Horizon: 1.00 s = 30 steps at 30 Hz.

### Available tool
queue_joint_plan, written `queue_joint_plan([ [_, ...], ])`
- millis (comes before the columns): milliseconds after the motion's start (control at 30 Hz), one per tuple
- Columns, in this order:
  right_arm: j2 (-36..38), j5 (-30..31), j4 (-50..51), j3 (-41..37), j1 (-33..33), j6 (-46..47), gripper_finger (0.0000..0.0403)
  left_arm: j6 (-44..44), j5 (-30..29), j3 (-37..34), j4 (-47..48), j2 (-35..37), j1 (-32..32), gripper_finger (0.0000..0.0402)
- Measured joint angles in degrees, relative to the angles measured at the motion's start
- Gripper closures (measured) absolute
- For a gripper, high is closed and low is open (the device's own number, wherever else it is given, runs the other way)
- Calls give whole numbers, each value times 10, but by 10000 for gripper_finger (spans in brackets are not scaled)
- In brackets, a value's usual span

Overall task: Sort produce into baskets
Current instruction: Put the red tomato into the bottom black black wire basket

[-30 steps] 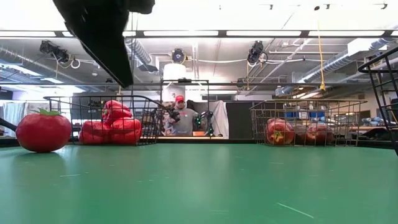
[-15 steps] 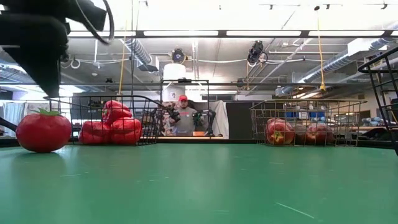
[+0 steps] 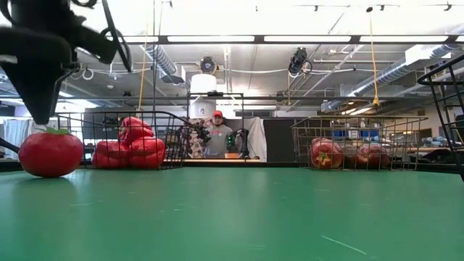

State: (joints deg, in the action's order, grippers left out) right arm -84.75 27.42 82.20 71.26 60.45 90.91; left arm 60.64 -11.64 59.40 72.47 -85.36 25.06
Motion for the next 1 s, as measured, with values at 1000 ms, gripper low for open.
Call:
queue_joint_plan([
  [1000, 0, 41, -7, 0, -18, -25, 39, -137, -55, -194, -381, 30, -29, 156],
])
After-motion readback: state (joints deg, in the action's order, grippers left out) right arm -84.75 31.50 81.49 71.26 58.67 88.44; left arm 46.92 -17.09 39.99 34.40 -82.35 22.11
